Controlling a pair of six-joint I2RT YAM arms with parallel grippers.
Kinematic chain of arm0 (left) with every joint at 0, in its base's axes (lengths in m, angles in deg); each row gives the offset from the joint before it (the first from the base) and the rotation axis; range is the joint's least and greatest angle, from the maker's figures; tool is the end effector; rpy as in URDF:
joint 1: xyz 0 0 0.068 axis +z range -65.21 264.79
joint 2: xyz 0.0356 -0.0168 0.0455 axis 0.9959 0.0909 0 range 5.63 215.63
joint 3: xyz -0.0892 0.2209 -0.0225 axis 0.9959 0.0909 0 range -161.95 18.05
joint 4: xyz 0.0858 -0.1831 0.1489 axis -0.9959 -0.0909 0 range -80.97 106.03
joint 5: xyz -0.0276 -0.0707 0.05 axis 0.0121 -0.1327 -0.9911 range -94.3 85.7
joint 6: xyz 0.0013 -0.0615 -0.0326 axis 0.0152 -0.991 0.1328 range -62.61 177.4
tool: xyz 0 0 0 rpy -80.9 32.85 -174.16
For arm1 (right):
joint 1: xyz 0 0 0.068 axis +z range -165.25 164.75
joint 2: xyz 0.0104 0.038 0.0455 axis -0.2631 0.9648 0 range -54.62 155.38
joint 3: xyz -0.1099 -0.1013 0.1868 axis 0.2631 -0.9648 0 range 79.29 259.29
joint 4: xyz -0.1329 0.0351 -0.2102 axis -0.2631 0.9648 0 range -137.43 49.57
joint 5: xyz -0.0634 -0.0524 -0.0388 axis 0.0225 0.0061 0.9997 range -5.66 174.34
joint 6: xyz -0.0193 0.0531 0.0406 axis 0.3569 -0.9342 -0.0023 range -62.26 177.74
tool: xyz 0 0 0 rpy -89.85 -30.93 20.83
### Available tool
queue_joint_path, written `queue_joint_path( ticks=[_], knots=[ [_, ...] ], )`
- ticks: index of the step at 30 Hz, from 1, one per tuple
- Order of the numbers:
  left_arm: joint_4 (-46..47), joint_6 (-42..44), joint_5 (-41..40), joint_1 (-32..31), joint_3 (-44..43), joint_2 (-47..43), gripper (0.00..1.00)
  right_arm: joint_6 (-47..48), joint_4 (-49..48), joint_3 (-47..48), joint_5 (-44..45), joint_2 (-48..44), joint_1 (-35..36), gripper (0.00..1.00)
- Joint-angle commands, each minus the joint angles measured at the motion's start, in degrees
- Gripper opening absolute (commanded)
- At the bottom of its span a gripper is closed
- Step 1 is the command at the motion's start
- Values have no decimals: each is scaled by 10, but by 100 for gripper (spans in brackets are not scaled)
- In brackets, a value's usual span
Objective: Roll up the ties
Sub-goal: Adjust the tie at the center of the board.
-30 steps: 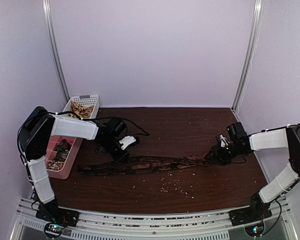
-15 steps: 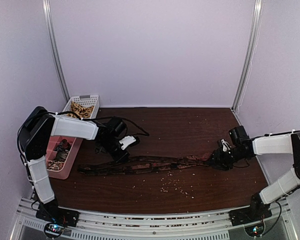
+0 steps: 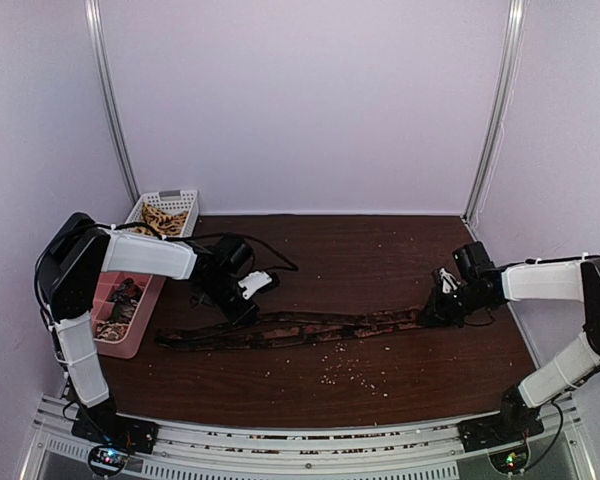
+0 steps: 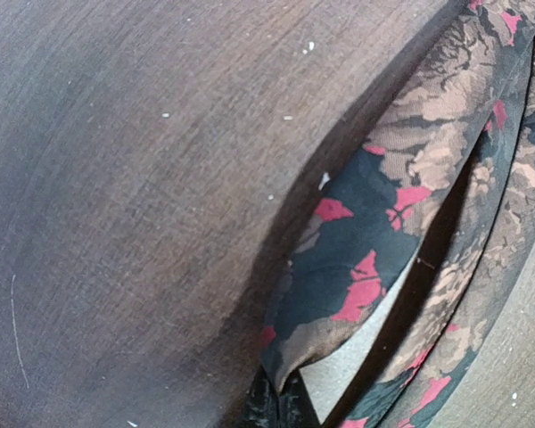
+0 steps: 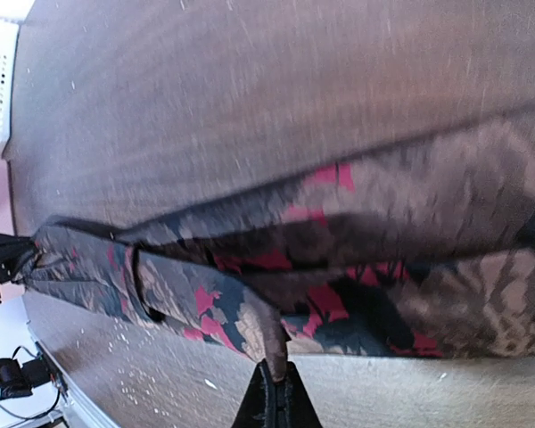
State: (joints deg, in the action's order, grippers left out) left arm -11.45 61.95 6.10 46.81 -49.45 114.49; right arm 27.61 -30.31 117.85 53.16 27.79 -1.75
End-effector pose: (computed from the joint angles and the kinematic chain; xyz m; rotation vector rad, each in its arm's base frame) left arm 0.2744 -0.2272 0.1000 1.0649 2.6044 -0.3964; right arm 0.2455 0.0891 0.1148 0.1983 2.7130 0.9641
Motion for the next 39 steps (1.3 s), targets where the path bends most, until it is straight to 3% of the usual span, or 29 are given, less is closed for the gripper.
queue_joint_path(
  ticks=[1,12,19,21,23,25,27,31,35,37,39],
  knots=[
    [1,-7,18,-5,-4,-15,2,17,22,27,51,-5,2,0],
    [-38,-17,49,-37,-11,-58,1,41,37,33,79,37,-9,0],
    [-55,-15,62,-51,14,-37,2,42,37,36,81,42,-15,0],
    [-53,-22,46,-57,10,-21,11,43,41,41,80,43,-16,1],
    [-44,-36,30,-58,5,-7,27,43,49,45,76,37,-16,17],
    [-38,-45,22,-58,4,-5,36,47,60,47,88,17,-18,35],
    [-33,-48,26,-58,3,-12,42,48,76,47,117,-9,-27,43],
    [-23,-55,21,-58,10,-40,54,32,73,32,110,-44,-53,43],
    [11,-68,22,-58,29,-80,64,-12,27,20,53,-68,-13,41],
    [38,-77,16,-58,46,-106,73,-39,14,34,51,-71,28,40],
    [64,-92,1,-58,62,-130,91,-64,-8,50,49,-60,73,40]
  ],
)
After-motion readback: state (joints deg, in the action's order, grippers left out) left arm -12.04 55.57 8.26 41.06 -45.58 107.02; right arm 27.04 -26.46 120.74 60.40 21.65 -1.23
